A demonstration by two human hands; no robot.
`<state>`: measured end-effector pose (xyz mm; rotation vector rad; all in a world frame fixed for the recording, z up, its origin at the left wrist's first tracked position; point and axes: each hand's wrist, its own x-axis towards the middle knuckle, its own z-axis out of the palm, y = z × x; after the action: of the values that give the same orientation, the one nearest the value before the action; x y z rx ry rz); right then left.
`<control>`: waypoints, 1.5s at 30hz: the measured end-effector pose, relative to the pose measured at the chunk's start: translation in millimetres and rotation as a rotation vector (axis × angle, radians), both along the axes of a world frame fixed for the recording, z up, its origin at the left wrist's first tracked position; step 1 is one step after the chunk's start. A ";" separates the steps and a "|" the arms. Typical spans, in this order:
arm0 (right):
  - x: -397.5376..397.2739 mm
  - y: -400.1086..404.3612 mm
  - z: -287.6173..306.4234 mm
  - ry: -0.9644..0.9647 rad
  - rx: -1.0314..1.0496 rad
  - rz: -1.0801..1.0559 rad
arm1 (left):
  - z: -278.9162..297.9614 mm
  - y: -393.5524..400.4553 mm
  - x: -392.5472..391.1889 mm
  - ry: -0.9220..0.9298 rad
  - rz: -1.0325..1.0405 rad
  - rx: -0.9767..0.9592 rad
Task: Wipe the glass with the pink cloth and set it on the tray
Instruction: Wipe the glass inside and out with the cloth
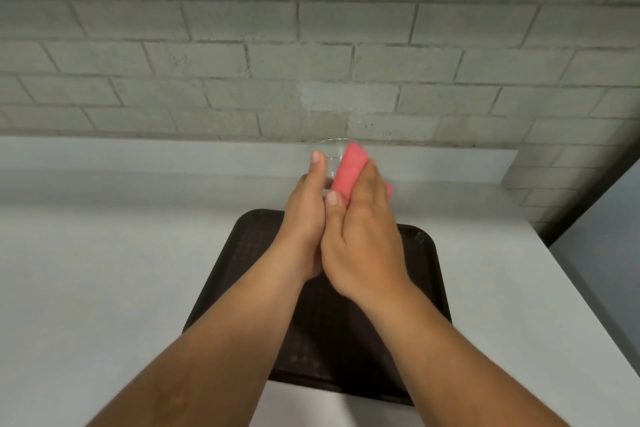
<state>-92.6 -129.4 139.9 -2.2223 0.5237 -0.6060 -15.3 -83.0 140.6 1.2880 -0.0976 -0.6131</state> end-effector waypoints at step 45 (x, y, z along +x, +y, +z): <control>5.6 -36.2 12.5 -0.138 0.615 -0.127 | -2.9 1.4 -15.5 -0.094 0.018 0.024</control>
<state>-87.0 -165.6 152.4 -1.5669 0.6779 -0.5647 -30.7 -81.7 137.6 1.3394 -0.1571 -0.5396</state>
